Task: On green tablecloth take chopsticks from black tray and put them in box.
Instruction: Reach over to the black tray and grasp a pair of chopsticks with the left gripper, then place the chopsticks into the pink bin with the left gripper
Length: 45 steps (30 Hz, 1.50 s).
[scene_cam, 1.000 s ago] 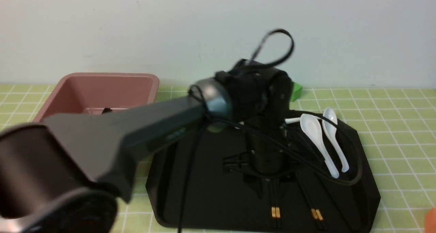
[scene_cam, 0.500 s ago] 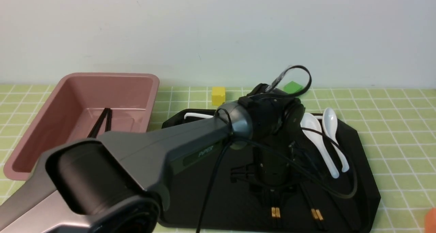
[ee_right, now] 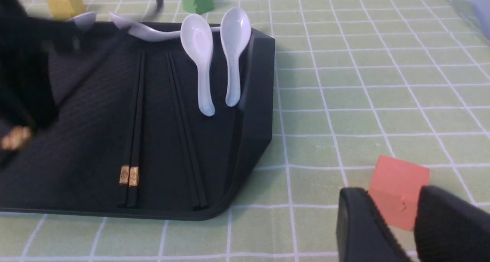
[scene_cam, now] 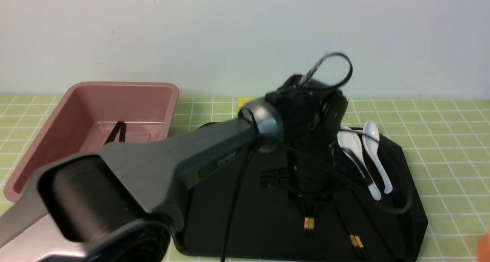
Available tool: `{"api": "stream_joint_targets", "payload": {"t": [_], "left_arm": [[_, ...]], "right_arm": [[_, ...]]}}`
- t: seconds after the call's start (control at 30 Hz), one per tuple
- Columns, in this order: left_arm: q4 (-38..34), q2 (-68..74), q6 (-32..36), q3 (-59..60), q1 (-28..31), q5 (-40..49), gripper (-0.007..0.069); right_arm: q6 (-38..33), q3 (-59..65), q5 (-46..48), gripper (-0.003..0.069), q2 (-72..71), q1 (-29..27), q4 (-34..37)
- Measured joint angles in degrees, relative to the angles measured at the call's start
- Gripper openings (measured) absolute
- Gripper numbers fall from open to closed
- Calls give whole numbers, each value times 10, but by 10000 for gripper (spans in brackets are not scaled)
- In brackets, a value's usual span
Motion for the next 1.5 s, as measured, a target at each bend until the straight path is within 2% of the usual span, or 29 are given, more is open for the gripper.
{"api": "stream_joint_targets", "payload": {"t": [0.2,0.33,0.47,0.77,0.9,1.1,1.3,1.5], "left_arm": [[30,-135,14,-52,20,1,117],[30,-229,27,-33,74,9,117],[39,-298,51,34,129,14,117],[54,-429,88,311,268,14,117],[59,-439,115,399,335,13,117],[57,-439,161,463,382,-42,117],[64,-424,169,483,401,-109,117],[64,-364,190,484,401,-220,117]], "right_arm": [[0,0,0,240,0,0,0],[0,0,0,240,0,0,0],[0,0,0,240,0,0,0],[0,0,0,240,0,0,0],[0,0,0,240,0,0,0],[0,0,0,240,0,0,0],[0,0,0,240,0,0,0],[0,0,0,240,0,0,0]]}}
